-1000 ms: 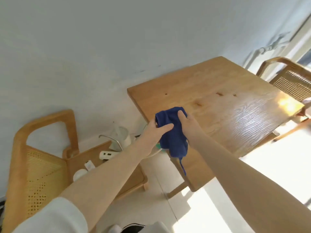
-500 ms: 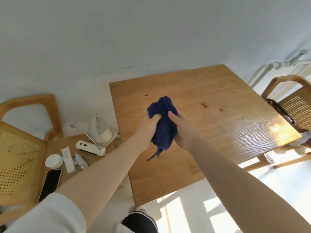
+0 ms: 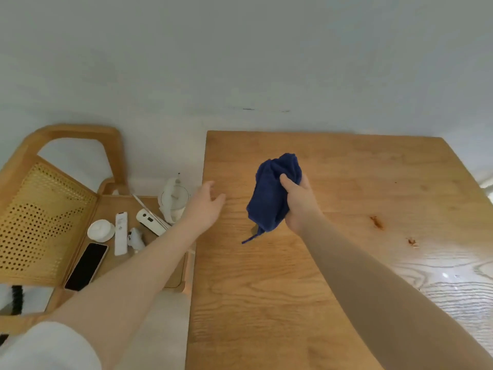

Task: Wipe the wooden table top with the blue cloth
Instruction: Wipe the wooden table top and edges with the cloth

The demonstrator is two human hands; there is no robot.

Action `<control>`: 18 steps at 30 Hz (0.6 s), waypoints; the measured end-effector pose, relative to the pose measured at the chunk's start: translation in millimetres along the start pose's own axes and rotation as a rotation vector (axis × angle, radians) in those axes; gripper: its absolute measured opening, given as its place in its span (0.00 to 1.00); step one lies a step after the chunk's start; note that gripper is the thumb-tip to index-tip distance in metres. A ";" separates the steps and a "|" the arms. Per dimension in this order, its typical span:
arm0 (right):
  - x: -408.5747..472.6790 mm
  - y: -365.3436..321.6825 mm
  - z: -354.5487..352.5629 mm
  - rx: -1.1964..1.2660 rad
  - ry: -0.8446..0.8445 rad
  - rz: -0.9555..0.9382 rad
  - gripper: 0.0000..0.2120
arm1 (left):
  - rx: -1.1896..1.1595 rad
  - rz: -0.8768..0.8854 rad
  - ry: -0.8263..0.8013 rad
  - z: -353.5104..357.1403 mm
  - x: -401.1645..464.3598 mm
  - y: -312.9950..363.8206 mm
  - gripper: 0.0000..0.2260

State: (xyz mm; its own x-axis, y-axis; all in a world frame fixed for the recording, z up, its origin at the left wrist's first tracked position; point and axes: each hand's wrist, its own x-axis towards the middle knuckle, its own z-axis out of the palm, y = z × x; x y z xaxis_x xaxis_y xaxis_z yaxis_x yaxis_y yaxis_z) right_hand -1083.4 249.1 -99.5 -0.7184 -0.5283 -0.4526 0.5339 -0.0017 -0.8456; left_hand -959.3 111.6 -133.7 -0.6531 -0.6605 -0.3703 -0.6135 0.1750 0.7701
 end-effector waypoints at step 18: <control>190.4 45.5 87.2 -1.945 -0.725 -0.813 0.27 | 0.438 -0.089 -0.062 3.0 101.6 -35.8 0.46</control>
State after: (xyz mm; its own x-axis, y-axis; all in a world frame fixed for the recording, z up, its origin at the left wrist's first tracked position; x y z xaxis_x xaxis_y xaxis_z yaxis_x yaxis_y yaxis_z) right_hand -1157.0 74.4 -199.5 -0.0081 -0.9791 -0.2032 -0.9939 0.0302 -0.1058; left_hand -1005.1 40.4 -200.4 -0.6066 -0.6441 -0.4659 -0.7897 0.4210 0.4463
